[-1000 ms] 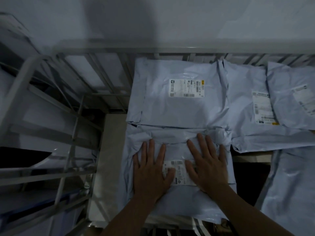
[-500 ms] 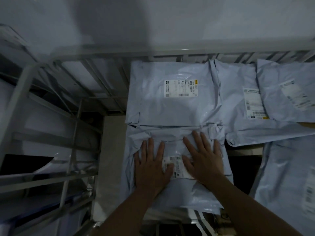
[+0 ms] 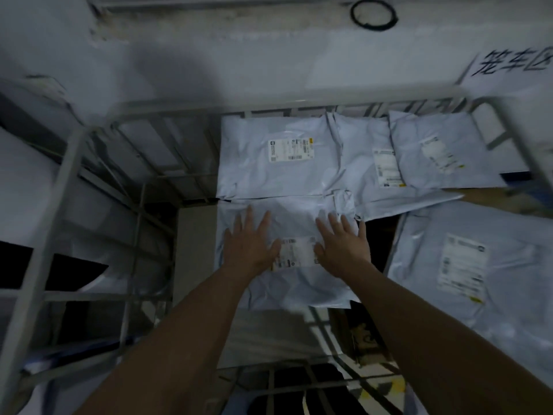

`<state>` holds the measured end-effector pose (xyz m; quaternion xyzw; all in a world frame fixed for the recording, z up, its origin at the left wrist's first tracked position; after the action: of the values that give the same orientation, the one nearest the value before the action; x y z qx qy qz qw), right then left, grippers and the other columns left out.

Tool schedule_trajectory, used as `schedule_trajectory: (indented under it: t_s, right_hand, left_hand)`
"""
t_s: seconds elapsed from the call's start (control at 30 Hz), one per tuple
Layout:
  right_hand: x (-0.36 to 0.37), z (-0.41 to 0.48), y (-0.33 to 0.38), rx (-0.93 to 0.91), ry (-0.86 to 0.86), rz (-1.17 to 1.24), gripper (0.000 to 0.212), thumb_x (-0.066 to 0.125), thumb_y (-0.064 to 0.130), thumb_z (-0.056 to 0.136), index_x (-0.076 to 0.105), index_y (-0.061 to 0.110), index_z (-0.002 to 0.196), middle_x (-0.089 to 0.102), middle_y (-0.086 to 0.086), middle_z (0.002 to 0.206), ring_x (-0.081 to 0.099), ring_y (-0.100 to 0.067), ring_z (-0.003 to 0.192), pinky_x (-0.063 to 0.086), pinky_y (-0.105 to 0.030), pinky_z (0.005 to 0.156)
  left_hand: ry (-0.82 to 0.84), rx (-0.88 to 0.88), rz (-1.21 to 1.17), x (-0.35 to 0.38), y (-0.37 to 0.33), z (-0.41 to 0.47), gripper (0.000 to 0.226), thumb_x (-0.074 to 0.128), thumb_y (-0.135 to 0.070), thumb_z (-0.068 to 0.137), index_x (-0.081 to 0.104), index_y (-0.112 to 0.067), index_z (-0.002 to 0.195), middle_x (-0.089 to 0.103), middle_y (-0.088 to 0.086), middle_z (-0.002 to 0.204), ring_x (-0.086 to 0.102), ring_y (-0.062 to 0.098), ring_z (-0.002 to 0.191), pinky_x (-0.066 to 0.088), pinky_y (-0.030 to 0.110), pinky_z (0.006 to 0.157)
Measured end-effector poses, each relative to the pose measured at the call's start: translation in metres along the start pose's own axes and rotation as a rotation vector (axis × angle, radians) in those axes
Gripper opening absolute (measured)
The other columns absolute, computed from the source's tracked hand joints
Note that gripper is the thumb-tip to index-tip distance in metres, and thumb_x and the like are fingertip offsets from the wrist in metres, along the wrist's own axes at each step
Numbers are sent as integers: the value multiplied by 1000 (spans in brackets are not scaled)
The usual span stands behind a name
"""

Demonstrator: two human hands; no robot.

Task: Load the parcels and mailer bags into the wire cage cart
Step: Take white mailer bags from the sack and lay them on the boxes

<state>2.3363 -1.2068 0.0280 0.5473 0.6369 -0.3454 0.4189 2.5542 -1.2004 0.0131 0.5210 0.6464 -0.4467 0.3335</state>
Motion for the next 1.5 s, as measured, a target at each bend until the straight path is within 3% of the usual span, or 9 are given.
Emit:
schedule_trajectory:
  t_s: [0.17,0.37,0.57,0.7,0.83,1.0,1.2,1.33,1.5]
  right_hand:
    - [-33,-25,-29,28,22,20,70,39,46,98,9,29,159,-1,0,168,-2,-23,154,-2,-57,122]
    - [-72,-41,-84,39,44,-33,75,43,48,97,7,30,160,-3,2,168,-4,-24,154,0,-59,121]
    - [-82,-56,-125,-67,32,-73,79,41,56,96,3,30,160,-8,1,168,-7,-24,154,1,-59,120]
    - [-74,-69,-163,-95,63,-19,81,44,56,95,2,32,160,-11,-1,167,-7,-25,154,4,-58,121]
    - [-60,-89,-225,-98,147,8,86,47,57,93,-1,30,160,-15,-2,167,-8,-25,154,4,-58,121]
    - [-24,-129,-277,-173,182,8,97,49,73,87,-6,37,159,-27,0,163,-16,-28,153,3,-62,119]
    - [14,-165,-288,-313,250,-70,126,53,91,65,-8,34,158,-25,-4,164,-23,-28,151,-9,-66,115]
    - [21,-169,-299,-351,184,-186,115,59,75,78,-7,27,160,-20,-9,165,-19,-31,152,-10,-65,115]
    - [12,-162,-314,-415,172,-226,88,45,62,93,6,21,160,-10,-7,167,-9,-24,154,-4,-63,117]
  left_hand:
    - [-21,-55,31,-35,-19,-12,76,33,-67,95,3,-36,158,-12,6,167,-12,36,151,4,65,117]
    - [19,-74,175,-71,-55,-33,78,31,-66,95,4,-30,159,-7,5,167,-8,34,152,0,70,114]
    - [55,-15,108,-73,-105,-37,79,43,-51,99,5,-20,160,-14,10,166,8,33,151,28,53,116]
    - [0,31,134,-64,-163,-37,78,48,-51,96,14,-18,158,-8,13,166,22,35,146,36,48,111]
    - [131,28,161,-43,-233,-45,88,49,-55,97,-1,-18,160,-16,13,165,15,36,148,29,49,116]
    - [283,110,326,8,-329,-74,114,75,-48,83,-5,-18,159,-15,11,165,5,37,151,25,59,115]
    - [370,103,410,63,-368,-106,129,84,-43,76,-13,-16,158,-19,9,165,-5,36,152,17,63,117]
    - [250,111,367,81,-376,-112,115,77,-37,84,-6,-11,158,-10,12,166,5,36,152,23,59,116]
    - [195,133,319,94,-384,-109,100,67,-42,90,0,-11,158,-5,12,166,8,34,151,26,56,115]
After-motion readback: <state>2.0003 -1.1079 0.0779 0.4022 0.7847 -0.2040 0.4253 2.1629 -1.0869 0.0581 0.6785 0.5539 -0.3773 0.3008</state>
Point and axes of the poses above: each hand's wrist, its own z-axis towards the middle knuckle, its own x-axis out of the palm, y = z × x, the point moved 3 cm from there along z, towards the middle knuckle
